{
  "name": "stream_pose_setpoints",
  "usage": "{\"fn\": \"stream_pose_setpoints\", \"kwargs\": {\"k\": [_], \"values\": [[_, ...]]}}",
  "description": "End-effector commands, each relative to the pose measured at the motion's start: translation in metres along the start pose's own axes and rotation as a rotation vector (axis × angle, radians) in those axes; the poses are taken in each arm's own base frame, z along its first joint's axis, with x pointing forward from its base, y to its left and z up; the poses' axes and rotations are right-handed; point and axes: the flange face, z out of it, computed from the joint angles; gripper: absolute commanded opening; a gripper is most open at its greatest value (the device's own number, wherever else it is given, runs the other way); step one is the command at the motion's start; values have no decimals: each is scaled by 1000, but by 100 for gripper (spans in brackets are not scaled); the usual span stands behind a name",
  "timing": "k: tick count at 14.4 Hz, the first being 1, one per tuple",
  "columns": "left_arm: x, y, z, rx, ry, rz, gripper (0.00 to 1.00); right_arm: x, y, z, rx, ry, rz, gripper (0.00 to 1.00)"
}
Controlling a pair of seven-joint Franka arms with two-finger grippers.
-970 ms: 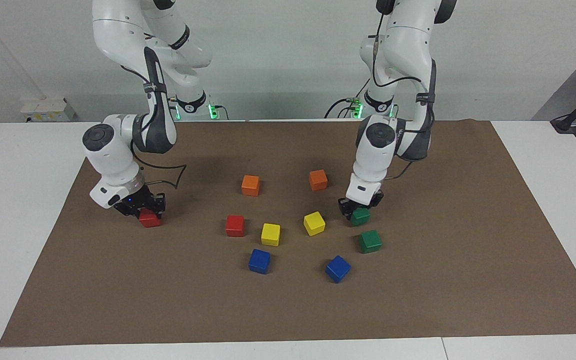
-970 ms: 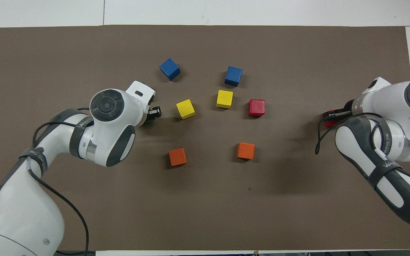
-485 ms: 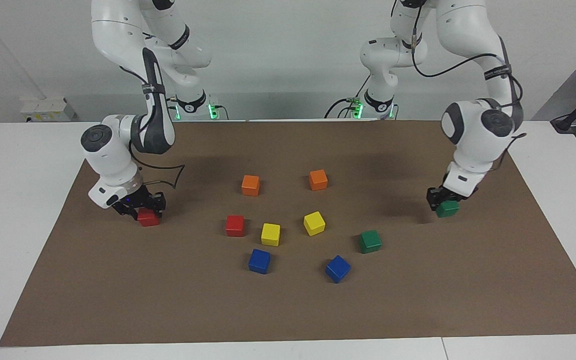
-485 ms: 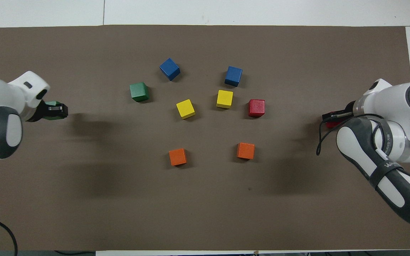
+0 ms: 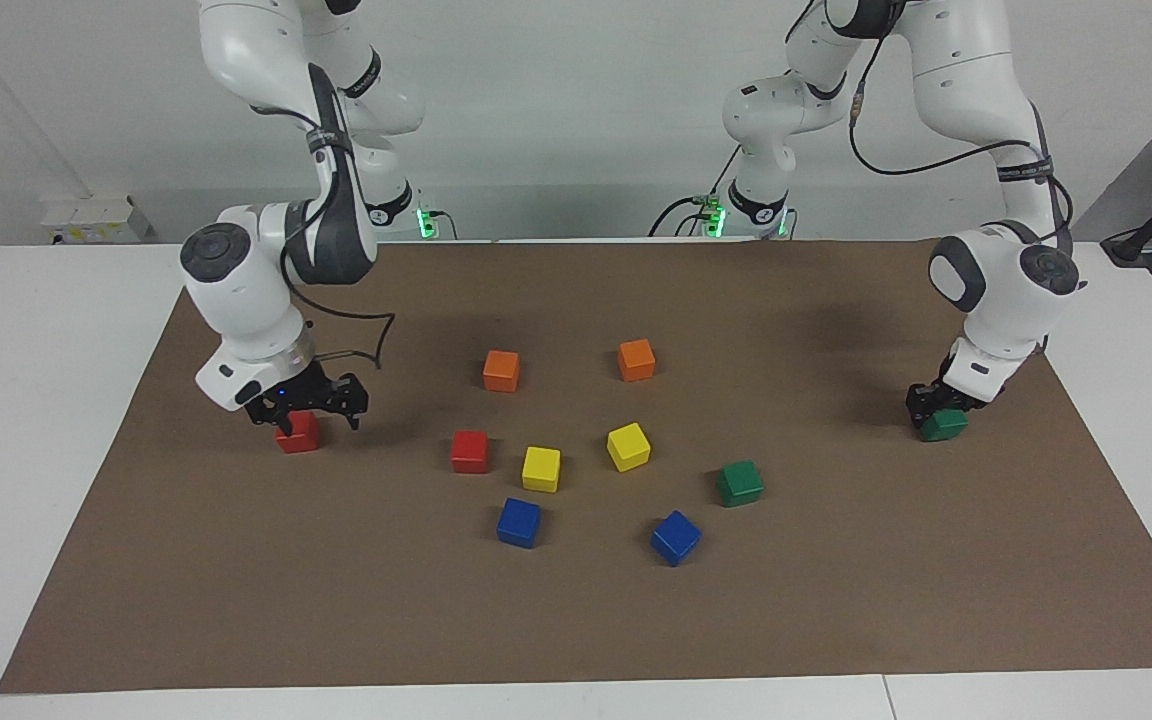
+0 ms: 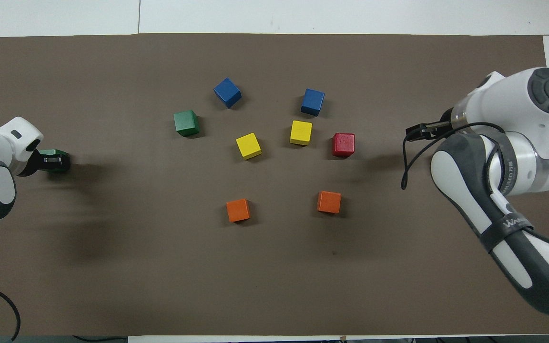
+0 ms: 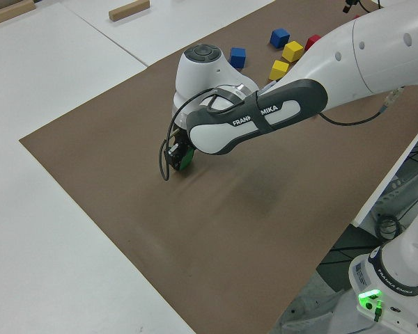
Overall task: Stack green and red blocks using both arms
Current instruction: 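Set down the green block with the left gripper while the right gripper reaches red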
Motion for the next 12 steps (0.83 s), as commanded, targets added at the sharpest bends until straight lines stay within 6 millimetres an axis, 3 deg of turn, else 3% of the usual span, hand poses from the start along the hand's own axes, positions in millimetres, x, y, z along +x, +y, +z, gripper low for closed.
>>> {"fn": "stream_pose_setpoints", "kwargs": {"k": [1,5,6,7,9,12], "values": [[-1,-2,2,3,13,14,0,13,-42,-4,16,15,41,100],[-1,-2,11,4,23,91,0,5,-95,11,22,8,151,100],[-1,-3,11,4,17,122,56,6,-102,15,28,22,182,100],[0,-4,10,5,19,130,100,6,-111,22,31,21,196,100],[4,-4,3,2,4,133,100,9,-128,33,42,39,232,100],[22,-7,-30,-2,-38,135,100,10,-139,53,42,35,261,100]]}}
